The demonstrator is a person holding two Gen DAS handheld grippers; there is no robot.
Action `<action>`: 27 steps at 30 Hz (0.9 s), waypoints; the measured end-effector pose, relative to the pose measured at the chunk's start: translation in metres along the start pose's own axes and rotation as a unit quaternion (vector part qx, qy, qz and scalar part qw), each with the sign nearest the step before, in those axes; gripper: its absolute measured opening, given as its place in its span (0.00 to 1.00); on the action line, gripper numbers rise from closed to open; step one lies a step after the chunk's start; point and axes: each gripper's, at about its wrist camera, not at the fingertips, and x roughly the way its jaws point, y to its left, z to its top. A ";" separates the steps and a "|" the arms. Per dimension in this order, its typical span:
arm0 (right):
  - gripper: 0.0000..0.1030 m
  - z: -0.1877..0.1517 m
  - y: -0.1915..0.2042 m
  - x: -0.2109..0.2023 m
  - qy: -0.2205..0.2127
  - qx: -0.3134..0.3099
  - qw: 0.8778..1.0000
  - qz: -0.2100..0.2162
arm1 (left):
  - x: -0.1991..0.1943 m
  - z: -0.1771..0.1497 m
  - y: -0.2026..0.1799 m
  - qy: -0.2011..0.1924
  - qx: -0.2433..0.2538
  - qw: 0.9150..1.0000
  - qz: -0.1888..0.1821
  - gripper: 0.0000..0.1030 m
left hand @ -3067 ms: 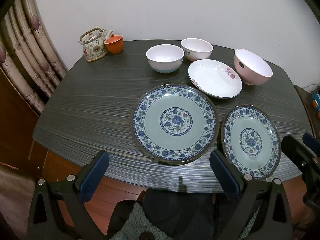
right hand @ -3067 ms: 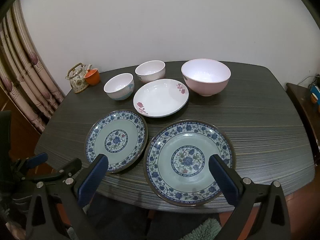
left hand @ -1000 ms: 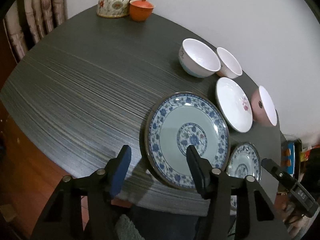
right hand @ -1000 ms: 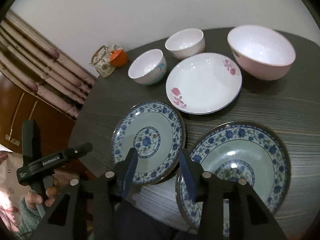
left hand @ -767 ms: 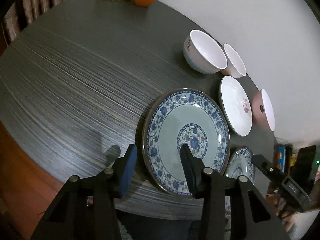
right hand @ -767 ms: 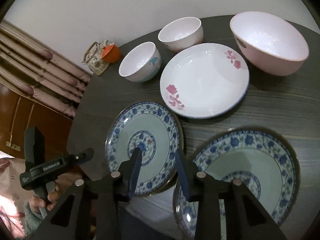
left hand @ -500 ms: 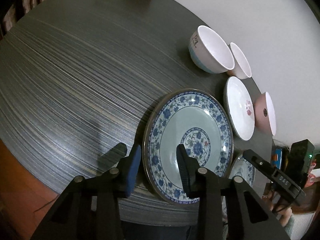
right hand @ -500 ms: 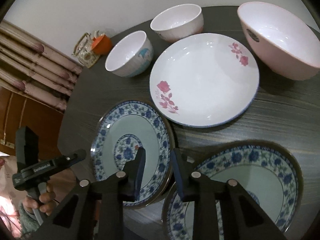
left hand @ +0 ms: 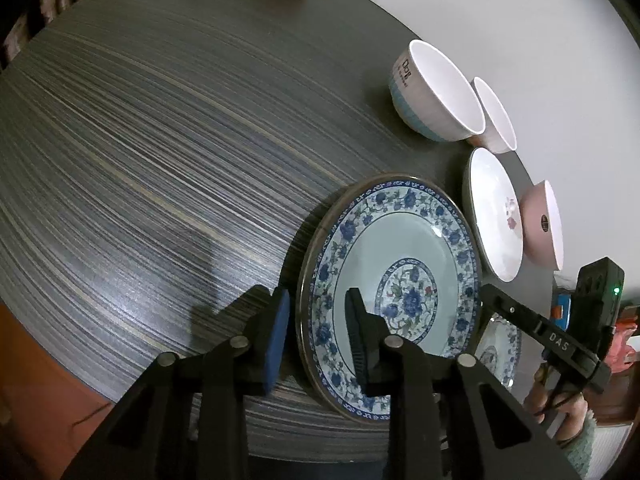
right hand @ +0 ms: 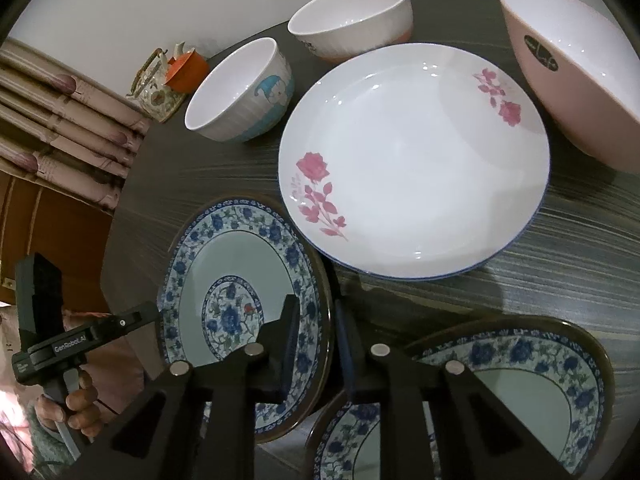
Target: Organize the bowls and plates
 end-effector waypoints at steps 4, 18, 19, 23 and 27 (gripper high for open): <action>0.18 0.002 -0.002 0.005 0.001 0.001 1.000 0.001 | 0.006 0.001 0.002 0.006 -0.001 1.000 0.003 0.22; 0.12 -0.004 0.012 0.010 -0.002 -0.003 1.000 -0.005 | 0.016 0.007 0.000 0.009 0.009 1.000 0.022 0.12; 0.12 -0.007 0.017 0.009 -0.004 -0.003 1.000 -0.006 | 0.014 0.007 0.000 0.005 0.012 1.000 0.026 0.12; 0.12 -0.016 0.030 0.004 -0.016 -0.005 1.000 -0.003 | -0.001 0.011 0.004 -0.023 0.021 0.999 0.040 0.12; 0.12 -0.024 0.044 0.000 -0.031 -0.005 0.999 0.000 | -0.017 0.016 0.012 -0.045 0.023 0.998 0.041 0.12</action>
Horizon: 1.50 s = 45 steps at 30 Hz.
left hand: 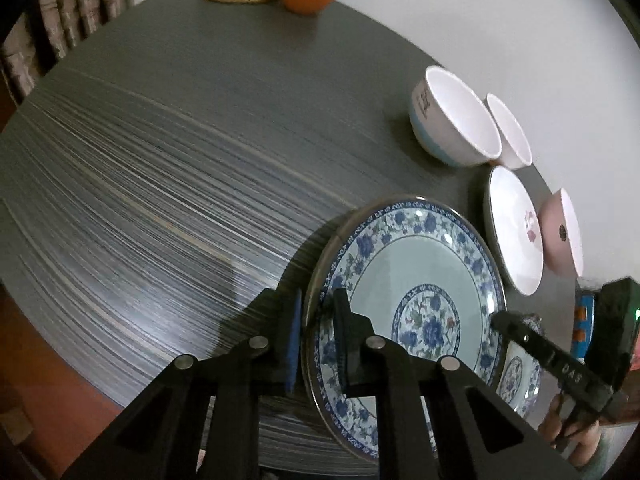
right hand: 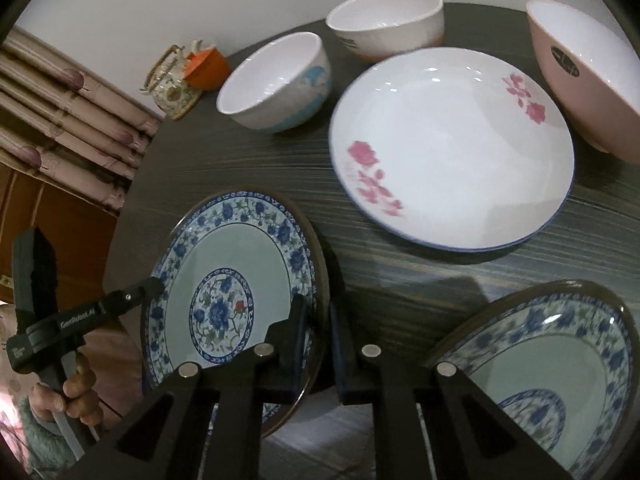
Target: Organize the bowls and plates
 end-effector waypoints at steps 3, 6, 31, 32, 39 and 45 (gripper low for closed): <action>0.12 -0.007 0.008 0.002 -0.008 0.009 1.000 0.005 | -0.007 0.003 0.009 -0.010 -0.002 1.000 0.003 0.12; 0.12 -0.014 0.013 0.008 -0.016 0.012 1.000 0.003 | -0.010 0.005 0.015 -0.020 0.002 1.000 0.013 0.12; 0.14 -0.029 0.018 0.027 -0.007 0.026 1.000 0.003 | 0.013 0.004 0.030 -0.005 -0.013 0.999 0.036 0.16; 0.14 -0.028 0.018 0.027 -0.005 0.027 1.000 0.004 | 0.013 0.004 0.030 -0.005 -0.015 0.999 0.034 0.16; 0.17 -0.028 0.010 0.018 -0.004 0.041 0.999 0.012 | 0.001 0.006 0.039 -0.032 -0.026 0.999 0.034 0.21; 0.17 -0.035 -0.001 -0.014 -0.021 0.048 0.998 0.033 | -0.015 0.005 0.041 -0.071 -0.025 0.997 0.015 0.23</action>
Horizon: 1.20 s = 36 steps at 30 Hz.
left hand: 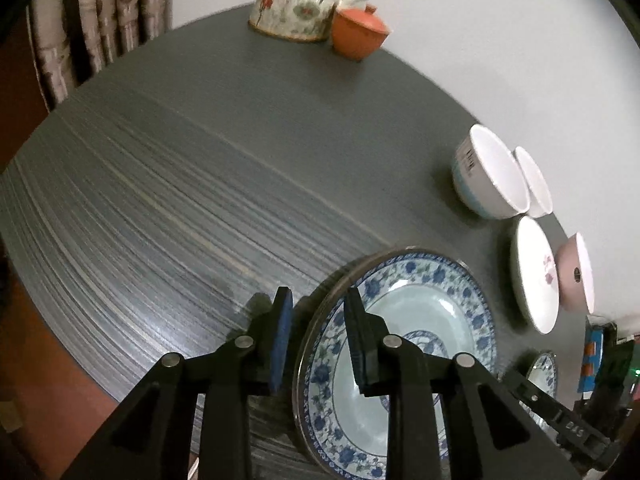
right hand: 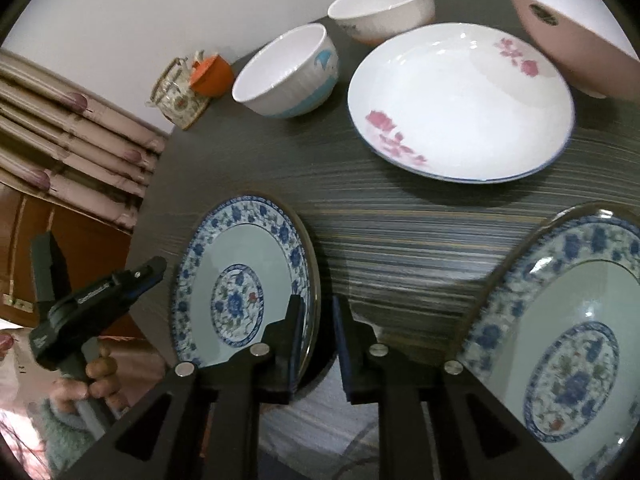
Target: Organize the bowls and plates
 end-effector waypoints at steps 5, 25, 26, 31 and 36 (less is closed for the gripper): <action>0.17 -0.013 -0.019 -0.039 -0.015 -0.002 1.000 -0.004 | -0.010 -0.004 -0.012 -0.015 0.017 1.000 -0.014 0.23; 0.17 -0.055 -0.160 -0.160 -0.070 0.098 0.991 -0.050 | -0.029 -0.070 -0.142 0.073 0.109 0.984 -0.117 0.21; 0.17 -0.056 -0.167 -0.161 -0.070 0.104 0.991 -0.049 | -0.025 -0.075 -0.149 0.091 0.105 0.981 -0.133 0.21; 0.17 -0.063 -0.188 -0.162 -0.071 0.124 0.989 -0.049 | -0.009 -0.091 -0.176 0.132 0.110 0.972 -0.158 0.21; 0.17 -0.064 -0.201 -0.156 -0.066 0.136 0.987 -0.045 | 0.008 -0.103 -0.192 0.164 0.114 0.967 -0.159 0.21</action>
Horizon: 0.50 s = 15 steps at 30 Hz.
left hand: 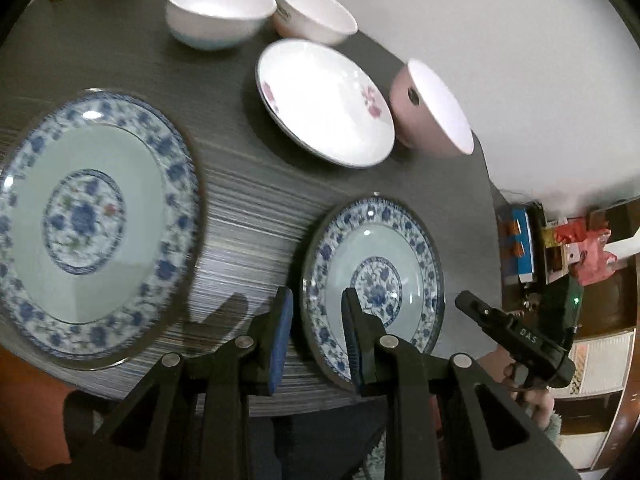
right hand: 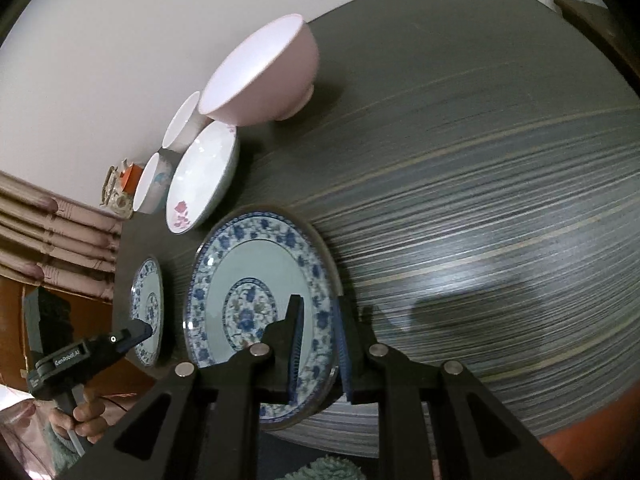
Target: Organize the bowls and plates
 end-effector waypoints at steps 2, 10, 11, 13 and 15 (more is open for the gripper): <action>0.17 0.000 -0.003 0.003 0.004 0.000 1.000 0.003 | 0.010 0.000 -0.004 0.008 -0.002 1.000 0.005 0.21; 0.17 0.000 -0.006 0.013 0.014 0.003 1.000 0.007 | 0.032 0.003 -0.005 0.028 -0.011 0.999 0.016 0.21; 0.17 0.000 -0.007 0.015 0.016 0.003 1.000 0.006 | 0.035 0.004 -0.006 0.030 -0.010 0.999 0.016 0.21; 0.17 0.000 -0.009 0.016 0.017 0.004 1.000 0.002 | 0.039 0.004 -0.006 0.033 -0.008 0.999 0.019 0.21; 0.17 0.001 -0.009 0.017 0.017 0.005 1.000 0.007 | 0.042 0.004 -0.005 0.035 -0.008 0.999 0.022 0.21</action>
